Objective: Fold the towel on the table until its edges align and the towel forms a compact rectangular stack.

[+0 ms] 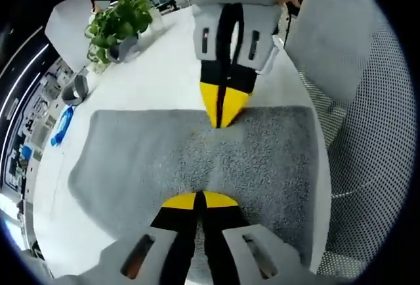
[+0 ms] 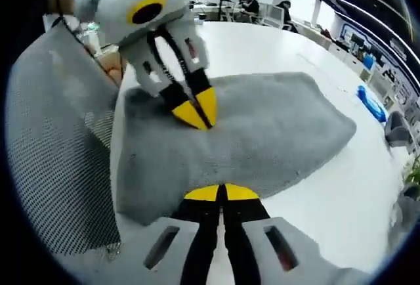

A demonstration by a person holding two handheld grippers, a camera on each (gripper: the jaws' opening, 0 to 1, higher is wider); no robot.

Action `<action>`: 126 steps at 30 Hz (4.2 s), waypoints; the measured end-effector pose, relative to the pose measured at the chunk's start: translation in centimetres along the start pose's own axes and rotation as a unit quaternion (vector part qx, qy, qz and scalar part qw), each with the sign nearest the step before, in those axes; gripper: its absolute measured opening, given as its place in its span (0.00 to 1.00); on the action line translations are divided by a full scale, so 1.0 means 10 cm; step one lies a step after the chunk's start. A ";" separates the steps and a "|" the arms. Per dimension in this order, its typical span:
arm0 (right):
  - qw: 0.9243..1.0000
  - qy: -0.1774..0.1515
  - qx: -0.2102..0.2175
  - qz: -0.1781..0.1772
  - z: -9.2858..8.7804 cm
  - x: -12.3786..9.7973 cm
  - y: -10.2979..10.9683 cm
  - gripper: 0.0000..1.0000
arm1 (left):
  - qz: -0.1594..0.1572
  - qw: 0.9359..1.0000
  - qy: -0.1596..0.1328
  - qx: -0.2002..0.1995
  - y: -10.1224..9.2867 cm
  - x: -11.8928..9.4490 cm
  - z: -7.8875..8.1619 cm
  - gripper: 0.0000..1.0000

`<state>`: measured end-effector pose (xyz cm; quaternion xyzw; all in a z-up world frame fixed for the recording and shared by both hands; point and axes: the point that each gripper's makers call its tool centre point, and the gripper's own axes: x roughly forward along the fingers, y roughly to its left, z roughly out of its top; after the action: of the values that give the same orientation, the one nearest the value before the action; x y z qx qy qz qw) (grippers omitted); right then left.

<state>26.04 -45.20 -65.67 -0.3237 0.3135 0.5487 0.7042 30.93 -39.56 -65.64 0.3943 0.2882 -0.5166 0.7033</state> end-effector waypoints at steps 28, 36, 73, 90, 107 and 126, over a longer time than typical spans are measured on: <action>0.937 0.071 -0.336 0.065 -0.23 -0.13 0.54 0.05 | 0.026 1.000 -0.008 0.004 -0.02 -0.01 0.00 0.02; 0.978 0.037 -0.204 0.030 -0.19 -0.17 0.45 0.00 | 0.034 0.996 -0.051 -0.067 -0.01 -0.08 0.01 0.03; 0.983 -0.141 0.113 0.023 0.54 -0.42 -0.03 0.00 | -0.038 0.974 -0.131 -0.178 -0.48 -0.21 0.40 0.09; 0.959 0.019 -0.277 0.057 0.56 -0.15 0.19 0.04 | -0.022 0.992 -0.115 -0.056 -0.55 -0.21 0.39 0.10; 0.982 -0.159 0.100 0.016 0.95 -0.68 -0.33 0.02 | 0.006 0.995 -0.083 -0.046 -0.33 -0.50 -0.21 0.21; 0.932 -0.182 0.314 0.011 0.46 -0.64 -0.57 0.02 | 0.064 0.962 -0.191 -0.182 -0.05 -0.80 -0.34 0.11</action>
<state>30.69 -46.19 -57.19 0.0227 0.3396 0.4801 0.8085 28.11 -32.74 -61.04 0.1715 0.2118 -0.4750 0.8367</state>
